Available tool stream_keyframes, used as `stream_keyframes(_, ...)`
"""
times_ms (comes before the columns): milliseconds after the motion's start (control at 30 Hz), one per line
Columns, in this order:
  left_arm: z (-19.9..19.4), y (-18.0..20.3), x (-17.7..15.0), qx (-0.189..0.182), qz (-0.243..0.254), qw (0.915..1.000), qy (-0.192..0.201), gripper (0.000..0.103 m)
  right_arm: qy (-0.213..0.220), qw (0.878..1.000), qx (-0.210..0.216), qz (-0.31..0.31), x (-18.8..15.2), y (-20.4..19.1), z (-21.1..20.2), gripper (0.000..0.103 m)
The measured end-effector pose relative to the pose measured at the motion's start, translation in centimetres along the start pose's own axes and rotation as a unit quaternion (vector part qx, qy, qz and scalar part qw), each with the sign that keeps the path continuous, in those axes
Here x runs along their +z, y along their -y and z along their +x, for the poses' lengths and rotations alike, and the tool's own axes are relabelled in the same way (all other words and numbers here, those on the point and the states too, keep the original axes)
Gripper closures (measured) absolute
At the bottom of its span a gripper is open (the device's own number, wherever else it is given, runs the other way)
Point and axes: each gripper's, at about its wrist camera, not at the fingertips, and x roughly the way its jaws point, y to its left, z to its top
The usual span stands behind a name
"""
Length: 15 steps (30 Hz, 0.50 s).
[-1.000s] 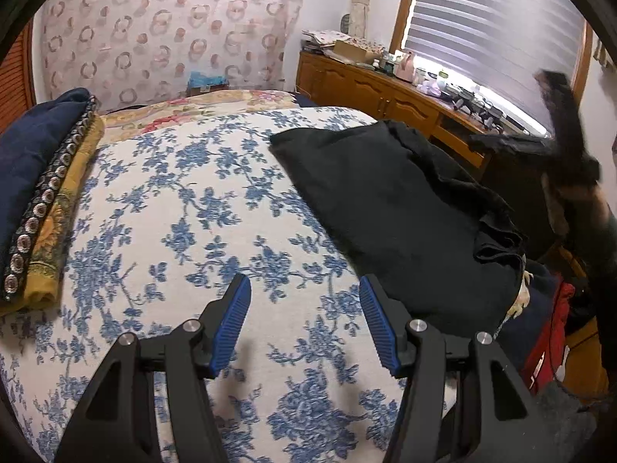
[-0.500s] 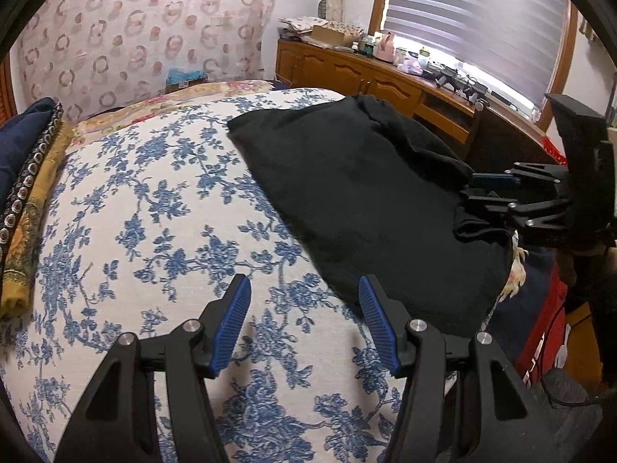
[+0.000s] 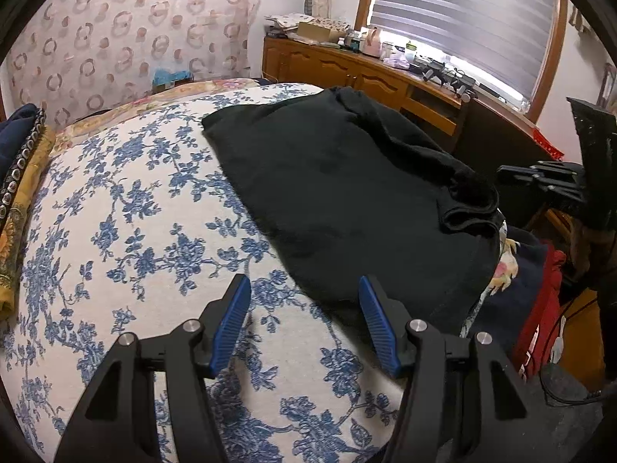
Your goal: Fold small clothes
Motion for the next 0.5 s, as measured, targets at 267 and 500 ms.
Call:
stream_keyframes(267,0.5,0.8,0.2,-0.005,0.005,1.0000,-0.003,0.045,-0.008,0.999,-0.039,0.026,-1.8,3.3,-2.0,0.103)
stream_keyframes(500,1.2,1.2,0.1,-0.002,0.009,0.9999,-0.007,0.045,0.028,0.999,0.017,0.012,0.6,-0.8,-0.6,0.080)
